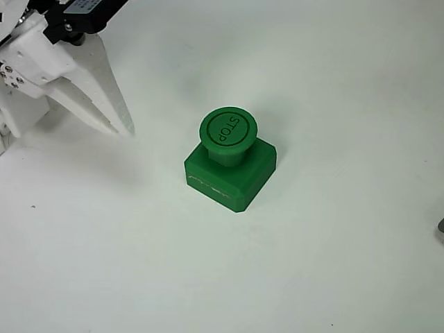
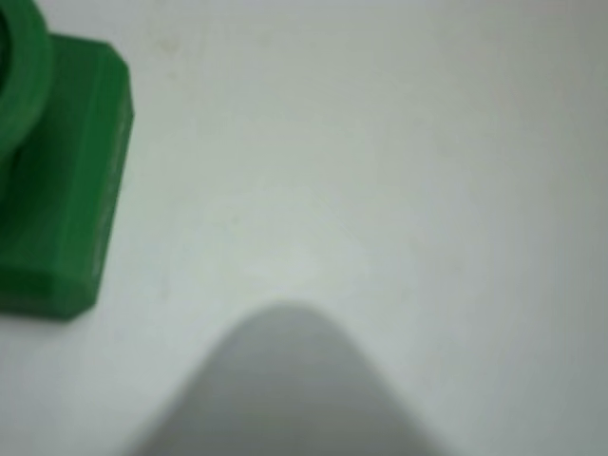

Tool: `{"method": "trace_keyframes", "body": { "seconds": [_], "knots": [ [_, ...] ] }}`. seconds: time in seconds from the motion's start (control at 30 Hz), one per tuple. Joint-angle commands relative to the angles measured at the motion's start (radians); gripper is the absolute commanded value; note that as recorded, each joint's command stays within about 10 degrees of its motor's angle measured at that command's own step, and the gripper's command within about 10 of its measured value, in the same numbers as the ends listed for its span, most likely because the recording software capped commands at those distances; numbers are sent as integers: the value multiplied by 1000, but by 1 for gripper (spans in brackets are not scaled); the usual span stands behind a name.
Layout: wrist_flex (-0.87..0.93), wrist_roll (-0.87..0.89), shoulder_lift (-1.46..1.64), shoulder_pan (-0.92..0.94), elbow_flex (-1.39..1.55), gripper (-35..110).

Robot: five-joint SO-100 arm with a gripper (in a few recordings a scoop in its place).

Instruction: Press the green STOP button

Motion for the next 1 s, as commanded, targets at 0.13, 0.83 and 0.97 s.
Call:
{"method": "trace_keyframes", "body": {
  "seconds": [0.13,0.83,0.97],
  "knots": [
    [100,-3,-385,-28,-296,0],
    [253,-3,-881,-167,-949,0],
    [252,8,-902,-216,-1043,0]
  ]
}}
